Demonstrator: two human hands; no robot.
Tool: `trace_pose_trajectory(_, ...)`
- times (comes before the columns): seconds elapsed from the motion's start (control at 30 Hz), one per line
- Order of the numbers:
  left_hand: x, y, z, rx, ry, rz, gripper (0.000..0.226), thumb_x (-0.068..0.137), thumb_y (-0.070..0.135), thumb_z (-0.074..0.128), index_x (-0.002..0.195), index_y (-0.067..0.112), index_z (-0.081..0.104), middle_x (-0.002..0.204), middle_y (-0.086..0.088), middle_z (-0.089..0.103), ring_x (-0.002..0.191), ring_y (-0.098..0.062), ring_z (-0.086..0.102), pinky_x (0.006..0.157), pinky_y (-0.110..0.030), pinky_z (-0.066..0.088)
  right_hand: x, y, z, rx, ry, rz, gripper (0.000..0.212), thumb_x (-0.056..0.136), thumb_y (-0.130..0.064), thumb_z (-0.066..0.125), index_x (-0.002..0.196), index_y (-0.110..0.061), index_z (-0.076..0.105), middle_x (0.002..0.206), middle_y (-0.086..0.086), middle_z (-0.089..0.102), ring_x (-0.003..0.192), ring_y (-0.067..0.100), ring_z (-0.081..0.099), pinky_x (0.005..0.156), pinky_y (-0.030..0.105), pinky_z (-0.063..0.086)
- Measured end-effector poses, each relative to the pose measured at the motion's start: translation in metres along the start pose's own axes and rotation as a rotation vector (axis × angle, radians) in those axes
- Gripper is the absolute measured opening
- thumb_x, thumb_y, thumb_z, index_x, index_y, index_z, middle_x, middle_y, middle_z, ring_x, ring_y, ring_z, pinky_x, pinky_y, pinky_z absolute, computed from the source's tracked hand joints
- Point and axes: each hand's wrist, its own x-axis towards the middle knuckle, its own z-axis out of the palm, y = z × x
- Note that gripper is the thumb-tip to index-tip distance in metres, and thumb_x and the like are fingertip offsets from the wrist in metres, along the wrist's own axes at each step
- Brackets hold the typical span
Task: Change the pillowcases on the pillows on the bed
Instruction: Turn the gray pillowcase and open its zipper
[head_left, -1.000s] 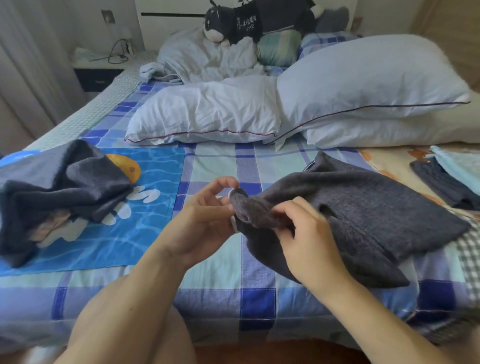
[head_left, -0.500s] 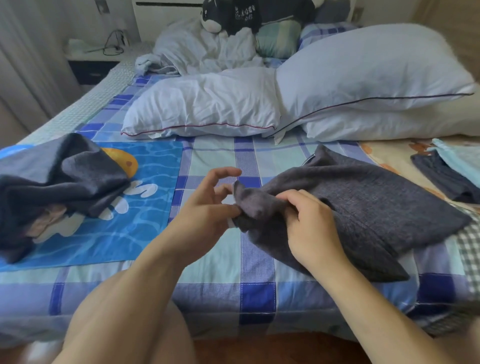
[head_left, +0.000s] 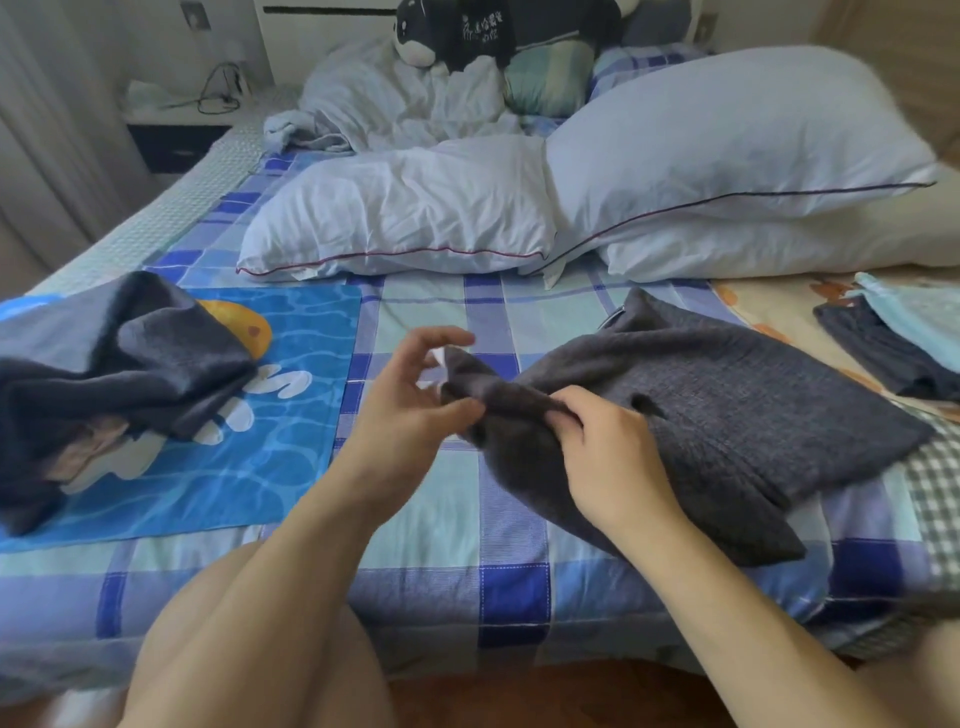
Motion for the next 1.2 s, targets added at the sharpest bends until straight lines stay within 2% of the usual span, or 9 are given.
trace_pose_trajectory(0.1, 0.003, -0.003, -0.01, 0.701, 0.098, 0.176, 0.044, 0.088, 0.002, 0.071, 0.092, 0.045, 0.07, 0.11, 0.0, 0.052, 0.098, -0.011, 0.059, 0.085, -0.01, 0.045, -0.014, 0.002, -0.001, 0.047, -0.011, -0.102, 0.018, 0.096, -0.025, 0.061, 0.113, -0.027, 0.065, 0.105, -0.014, 0.065, 0.097, 0.002, 0.059, 0.087, 0.026, 0.052)
trace_pose_trajectory(0.23, 0.013, -0.012, -0.024, 0.829, 0.288, 0.255, 0.019, 0.096, 0.007, 0.063, 0.093, 0.026, 0.066, 0.123, 0.001, 0.038, 0.112, -0.012, 0.046, 0.093, 0.002, 0.028, -0.042, 0.035, -0.018, -0.343, -0.286, -0.001, 0.073, 0.087, -0.053, 0.065, 0.149, -0.037, 0.031, 0.141, -0.016, 0.035, 0.13, 0.007, 0.032, 0.109, 0.031, 0.035)
trace_pose_trajectory(0.3, 0.024, -0.022, -0.036, 0.883, 0.387, 0.232, 0.013, 0.099, 0.007, 0.057, 0.099, 0.019, 0.062, 0.12, 0.0, 0.044, 0.116, -0.022, 0.046, 0.096, -0.011, 0.033, -0.057, 0.057, -0.027, -0.645, -0.293, 0.048, 0.076, 0.086, -0.047, 0.068, 0.151, -0.035, 0.03, 0.145, -0.01, 0.034, 0.132, 0.016, 0.032, 0.111, 0.035, 0.034)
trace_pose_trajectory(0.4, 0.039, -0.024, -0.046, 0.866, 0.471, 0.127, 0.012, 0.1, 0.017, 0.053, 0.099, 0.028, 0.056, 0.107, -0.006, 0.061, 0.104, -0.028, 0.054, 0.087, -0.036, 0.04, -0.053, 0.073, -0.053, -0.718, -0.134, 0.135, 0.044, 0.088, -0.015, 0.063, 0.127, -0.035, 0.063, 0.115, -0.007, 0.056, 0.107, 0.02, 0.052, 0.085, 0.033, 0.049)
trace_pose_trajectory(0.63, 0.105, 0.101, -0.033, 1.058, 0.24, 0.291, 0.025, 0.088, -0.003, 0.064, 0.097, 0.017, 0.077, 0.092, -0.009, 0.075, 0.093, -0.03, 0.069, 0.087, -0.035, 0.048, 0.09, -0.005, -0.214, -0.375, 0.375, 0.142, 0.015, 0.091, -0.022, 0.058, 0.086, -0.015, 0.07, 0.082, 0.011, 0.068, 0.077, 0.033, 0.056, 0.064, 0.037, 0.041)
trace_pose_trajectory(0.77, 0.165, 0.273, -0.013, 1.027, 0.717, 0.748, 0.032, 0.092, 0.011, 0.044, 0.11, 0.008, 0.071, 0.109, -0.02, 0.069, 0.102, -0.039, 0.06, 0.087, -0.041, 0.043, 0.179, -0.121, -0.29, -0.187, 0.76, -0.198, 0.023, 0.091, -0.013, 0.052, 0.101, -0.014, 0.073, 0.099, 0.015, 0.071, 0.094, 0.037, 0.062, 0.075, 0.04, 0.046)
trace_pose_trajectory(0.9, 0.194, 0.381, -0.023, 1.013, 0.87, 0.561, 0.031, 0.094, 0.015, 0.046, 0.119, 0.013, 0.064, 0.119, -0.021, 0.065, 0.11, -0.039, 0.06, 0.091, -0.043, 0.047, 0.243, -0.192, -0.308, -0.127, 0.223, -0.048, 0.023, 0.097, -0.005, 0.049, 0.092, -0.016, 0.068, 0.091, 0.014, 0.069, 0.076, 0.027, 0.072, 0.063, 0.035, 0.058)
trace_pose_trajectory(1.03, 0.168, 0.446, -0.042, 1.131, 0.933, 0.6, 0.028, 0.092, 0.013, 0.049, 0.111, 0.018, 0.069, 0.112, -0.019, 0.068, 0.105, -0.042, 0.063, 0.087, -0.046, 0.051, 0.274, -0.229, -0.316, -0.152, 0.51, -0.051, 0.031, 0.092, -0.004, 0.048, 0.107, -0.017, 0.072, 0.107, 0.018, 0.067, 0.101, 0.04, 0.064, 0.086, 0.042, 0.055)
trace_pose_trajectory(1.2, 0.144, 0.485, -0.069, 1.177, 0.949, 0.451, 0.044, 0.074, 0.004, 0.079, 0.112, 0.011, 0.058, 0.11, -0.019, 0.066, 0.095, -0.04, 0.068, 0.081, -0.047, 0.057, 0.288, -0.25, -0.282, 0.0, 0.298, -0.134, 0.021, 0.092, -0.004, 0.051, 0.087, -0.014, 0.068, 0.091, 0.018, 0.066, 0.088, 0.04, 0.066, 0.075, 0.048, 0.06)
